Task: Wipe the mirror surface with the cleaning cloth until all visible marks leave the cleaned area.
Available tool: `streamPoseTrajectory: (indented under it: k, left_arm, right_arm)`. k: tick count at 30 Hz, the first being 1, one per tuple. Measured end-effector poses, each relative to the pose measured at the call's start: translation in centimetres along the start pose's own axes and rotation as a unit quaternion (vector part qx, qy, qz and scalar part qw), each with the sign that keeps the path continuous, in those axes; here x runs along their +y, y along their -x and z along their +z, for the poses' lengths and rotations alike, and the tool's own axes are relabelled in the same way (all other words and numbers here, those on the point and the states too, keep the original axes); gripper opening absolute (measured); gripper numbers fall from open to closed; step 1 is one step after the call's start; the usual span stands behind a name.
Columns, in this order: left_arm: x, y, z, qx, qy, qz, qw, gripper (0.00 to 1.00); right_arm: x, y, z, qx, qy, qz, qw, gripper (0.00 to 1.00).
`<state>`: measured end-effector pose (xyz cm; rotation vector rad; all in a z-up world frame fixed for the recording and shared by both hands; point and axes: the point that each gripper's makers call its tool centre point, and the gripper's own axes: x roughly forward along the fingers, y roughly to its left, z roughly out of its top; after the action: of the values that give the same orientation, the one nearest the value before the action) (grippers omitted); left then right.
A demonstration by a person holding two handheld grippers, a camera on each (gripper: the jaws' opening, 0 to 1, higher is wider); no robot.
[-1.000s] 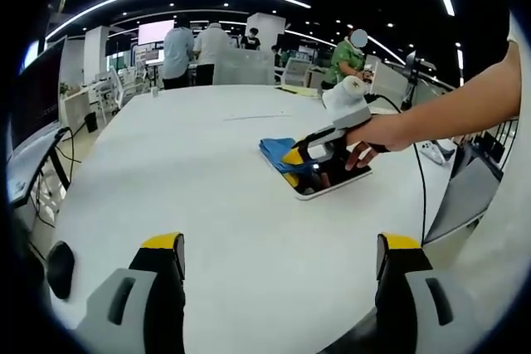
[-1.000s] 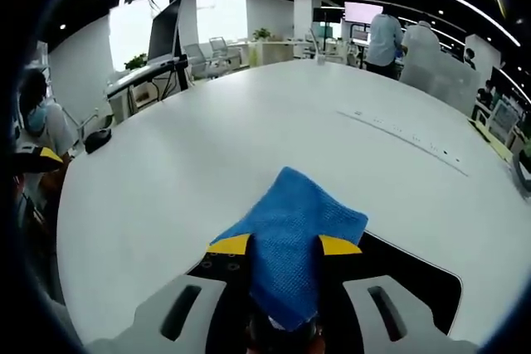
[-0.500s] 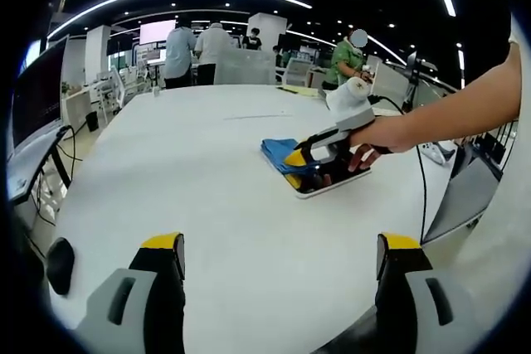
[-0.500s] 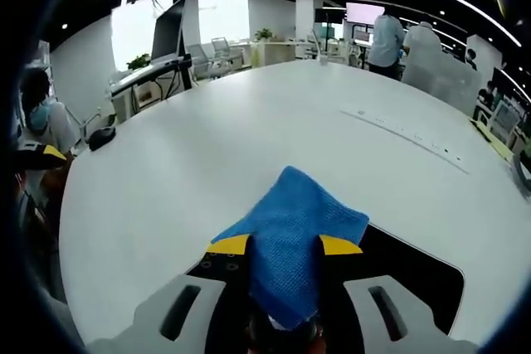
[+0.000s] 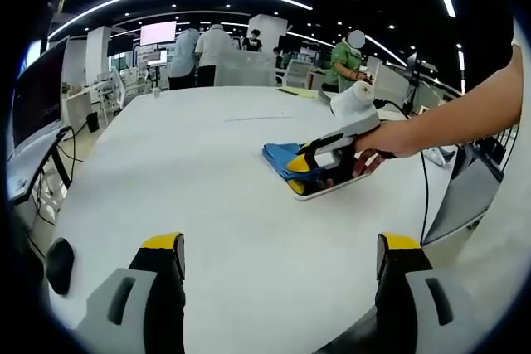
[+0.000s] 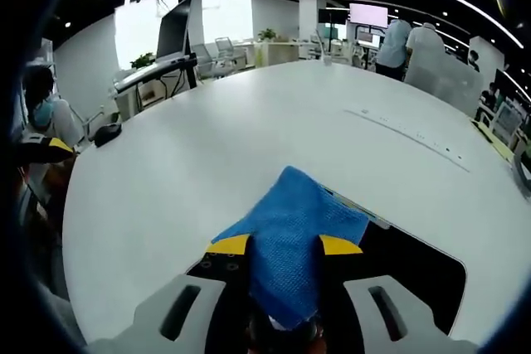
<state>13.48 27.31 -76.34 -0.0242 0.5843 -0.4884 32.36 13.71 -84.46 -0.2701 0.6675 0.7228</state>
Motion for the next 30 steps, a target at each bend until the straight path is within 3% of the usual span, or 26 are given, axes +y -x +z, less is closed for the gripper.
streamPoseTrajectory:
  k: [30]
  left_arm:
    - [-0.9,-0.7,1.0,-0.006,0.0,0.005,1.0,0.97]
  right_arm:
    - [1.5,1.5,-1.1,-0.006,0.009,0.013,0.9999,0.28]
